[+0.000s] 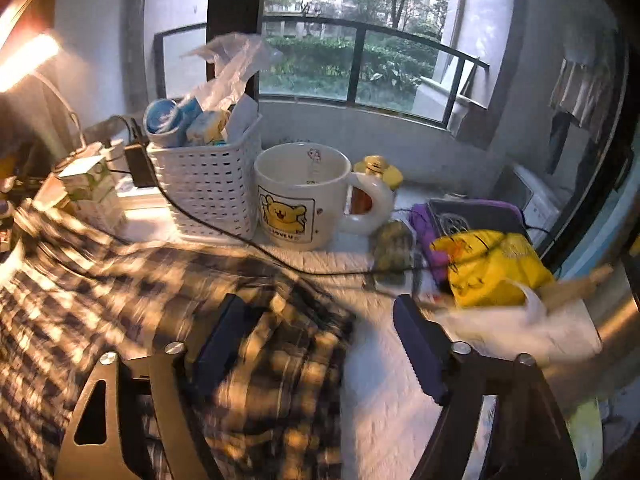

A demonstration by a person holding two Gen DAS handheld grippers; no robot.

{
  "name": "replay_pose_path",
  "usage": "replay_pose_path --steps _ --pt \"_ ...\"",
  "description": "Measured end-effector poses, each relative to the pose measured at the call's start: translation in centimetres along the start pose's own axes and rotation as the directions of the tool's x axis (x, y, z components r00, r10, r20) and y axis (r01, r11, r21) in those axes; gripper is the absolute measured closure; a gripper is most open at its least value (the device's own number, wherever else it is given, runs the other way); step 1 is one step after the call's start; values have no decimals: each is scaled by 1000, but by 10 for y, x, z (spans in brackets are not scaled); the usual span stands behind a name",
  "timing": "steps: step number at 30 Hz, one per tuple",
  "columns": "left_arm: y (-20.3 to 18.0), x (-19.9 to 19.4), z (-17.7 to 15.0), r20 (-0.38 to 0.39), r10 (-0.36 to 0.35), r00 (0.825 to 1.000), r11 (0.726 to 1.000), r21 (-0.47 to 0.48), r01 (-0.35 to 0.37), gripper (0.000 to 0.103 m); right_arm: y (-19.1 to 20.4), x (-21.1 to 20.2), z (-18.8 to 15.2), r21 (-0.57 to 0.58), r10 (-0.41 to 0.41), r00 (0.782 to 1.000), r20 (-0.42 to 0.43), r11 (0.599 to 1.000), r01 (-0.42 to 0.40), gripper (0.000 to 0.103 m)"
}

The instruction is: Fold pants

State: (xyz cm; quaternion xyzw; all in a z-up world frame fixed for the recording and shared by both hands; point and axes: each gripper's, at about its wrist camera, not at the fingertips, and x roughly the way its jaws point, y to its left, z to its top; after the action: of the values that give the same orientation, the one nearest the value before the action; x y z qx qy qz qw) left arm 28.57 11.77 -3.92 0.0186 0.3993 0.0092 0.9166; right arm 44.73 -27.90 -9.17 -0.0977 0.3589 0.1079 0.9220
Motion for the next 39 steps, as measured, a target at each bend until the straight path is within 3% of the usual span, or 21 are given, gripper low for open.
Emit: replay_pose_path --steps 2,6,14,18,19,20,21,23,24,25,26,27,30,33,39 --pt "0 -16 -25 -28 -17 999 1000 -22 16 33 -8 -17 -14 6 -8 1000 0 1000 8 24" --pt "-1 -24 -67 -99 -119 988 989 -95 110 32 -16 -51 -53 25 36 999 -23 999 -35 24" --pt "-30 -44 -155 -200 -272 941 945 -239 222 18 -21 -97 -136 59 135 986 -102 990 -129 24" --pt "-47 -58 -167 -215 -250 944 955 -215 204 17 -10 -92 -165 65 147 975 -164 988 -138 24" --pt "-48 -60 -170 -217 -241 946 959 -204 197 17 -7 -91 -171 65 151 973 -172 988 -142 26" --pt "-52 -63 -176 -212 -229 950 964 -186 191 17 -2 -90 -177 60 149 973 -178 988 -141 40" --pt "-53 -66 -181 -203 -217 955 969 -166 184 17 3 -91 -182 49 129 976 -174 991 -122 43" --pt "-59 -75 -191 -183 -178 967 981 -108 160 19 9 -95 -184 45 110 983 -149 994 -104 76" --pt "-63 -78 -194 -171 -150 974 988 -73 139 31 11 -98 -184 60 126 981 -146 991 -118 76" --pt "-67 -80 -197 -160 -113 981 994 -28 110 54 14 -102 -183 58 113 984 -138 993 -106 76" --pt "-70 -84 -200 -143 -97 985 995 9 99 64 17 -108 -180 52 98 988 -120 994 -93 77" --pt "-65 -85 -201 -147 -123 981 992 -5 124 92 20 -117 -176 55 100 990 -95 994 -95 77" --pt "-58 -97 -198 -119 -146 982 989 -18 145 95 25 -146 -161 67 99 995 -15 993 -98 77" --pt "-44 -122 -188 -63 -212 975 976 -56 209 97 31 -182 -148 61 82 995 55 994 -86 78" --pt "-20 -158 -181 11 -271 962 958 -96 271 98 39 -230 -137 47 73 991 115 996 -79 78"
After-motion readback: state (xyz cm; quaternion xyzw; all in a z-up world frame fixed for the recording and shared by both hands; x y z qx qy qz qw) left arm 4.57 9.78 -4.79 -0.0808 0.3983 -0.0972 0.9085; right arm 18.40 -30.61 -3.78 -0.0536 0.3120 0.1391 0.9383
